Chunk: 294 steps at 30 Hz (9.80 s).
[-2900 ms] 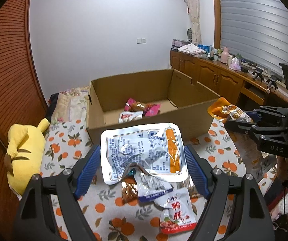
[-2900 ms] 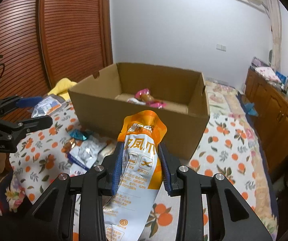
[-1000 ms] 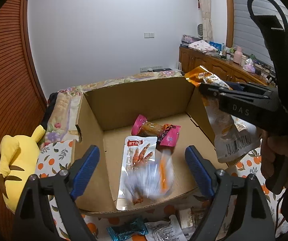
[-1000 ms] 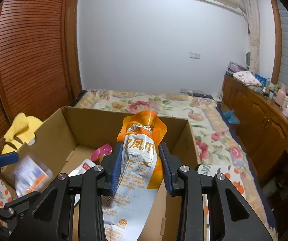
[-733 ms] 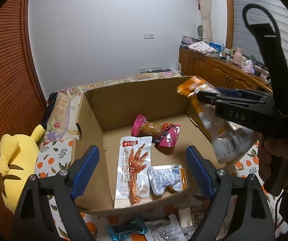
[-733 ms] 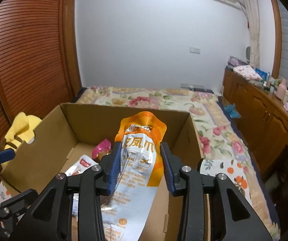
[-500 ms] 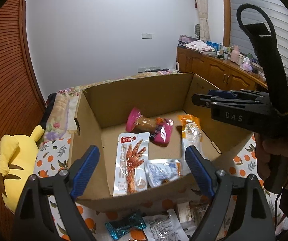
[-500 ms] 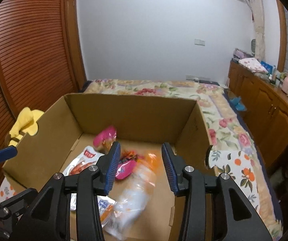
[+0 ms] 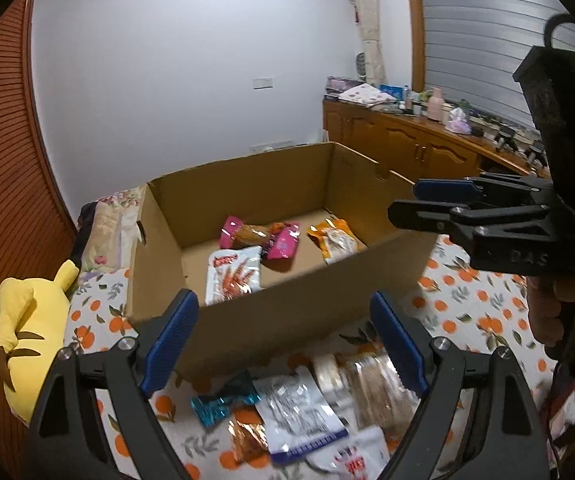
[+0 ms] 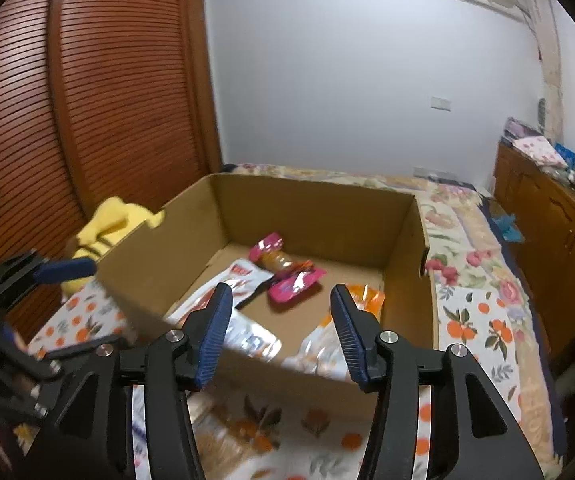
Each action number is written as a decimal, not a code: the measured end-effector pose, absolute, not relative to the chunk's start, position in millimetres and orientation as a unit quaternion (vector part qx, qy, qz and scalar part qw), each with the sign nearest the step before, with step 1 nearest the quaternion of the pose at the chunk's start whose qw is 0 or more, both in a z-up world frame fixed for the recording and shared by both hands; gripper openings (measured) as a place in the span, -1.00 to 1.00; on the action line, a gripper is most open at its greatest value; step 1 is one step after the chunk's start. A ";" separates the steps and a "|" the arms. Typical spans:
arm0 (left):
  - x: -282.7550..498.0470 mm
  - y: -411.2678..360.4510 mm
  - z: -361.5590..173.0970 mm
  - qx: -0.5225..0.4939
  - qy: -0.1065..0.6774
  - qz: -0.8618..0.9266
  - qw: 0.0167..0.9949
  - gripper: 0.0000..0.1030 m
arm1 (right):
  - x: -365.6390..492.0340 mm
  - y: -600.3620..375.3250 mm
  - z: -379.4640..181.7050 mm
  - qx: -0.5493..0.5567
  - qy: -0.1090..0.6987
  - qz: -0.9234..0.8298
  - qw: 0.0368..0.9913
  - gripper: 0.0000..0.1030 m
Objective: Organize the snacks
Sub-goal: 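Withdraw both tools toward the red duck-neck pack on the table, then close the right tool on the clear grain-bar pack while the left tool nears the duck-neck pouch, then close the left tool on the red-white duck-neck pouch, then carry both held packs up and over the cardboard box, then open both tools to drop the packs into the box, then withdraw both tools back to the remaining packs on the table, then close the right tool on the small white wrapped pack while the left tool nears the white-blue pack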
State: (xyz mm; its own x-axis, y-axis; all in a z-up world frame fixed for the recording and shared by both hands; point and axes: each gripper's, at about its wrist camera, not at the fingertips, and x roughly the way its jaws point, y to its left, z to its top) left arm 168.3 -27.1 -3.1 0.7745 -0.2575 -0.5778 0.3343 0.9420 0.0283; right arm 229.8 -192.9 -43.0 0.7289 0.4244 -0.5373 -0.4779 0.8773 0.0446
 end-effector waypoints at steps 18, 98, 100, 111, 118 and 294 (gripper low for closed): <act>106.7 -25.6 -73.3 0.064 0.353 -0.149 0.921 0.71 | 175.0 -179.4 -119.0 -0.063 0.348 0.285 0.891 0.16; 106.7 -57.8 -122.3 0.080 0.433 -0.172 0.881 0.33 | 163.5 -189.4 -173.5 -0.123 0.399 0.266 0.869 0.07; 105.1 -58.6 -120.5 0.081 0.428 -0.175 0.883 0.05 | 163.4 -189.4 -173.6 -0.123 0.399 0.266 0.869 0.07; 96.2 -47.5 -110.6 0.067 0.410 -0.185 0.890 -0.44 | 163.8 -190.0 -173.3 -0.122 0.399 0.266 0.869 0.07; 84.3 -52.1 -100.8 0.070 0.389 -0.194 0.898 -0.55 | 163.7 -189.7 -173.3 -0.123 0.399 0.266 0.869 0.07; 129.9 19.1 -105.0 -0.009 0.385 -0.143 0.912 -0.09 | 224.0 -126.9 -145.1 -0.083 0.393 0.309 0.862 -0.10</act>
State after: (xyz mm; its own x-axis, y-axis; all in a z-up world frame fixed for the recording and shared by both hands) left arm 129.9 19.1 -105.0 0.6622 -0.2683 -0.6996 0.2544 0.9587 -0.1268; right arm 224.0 -126.9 -145.1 0.5007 0.4674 -0.7286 -0.5978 0.7955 0.0995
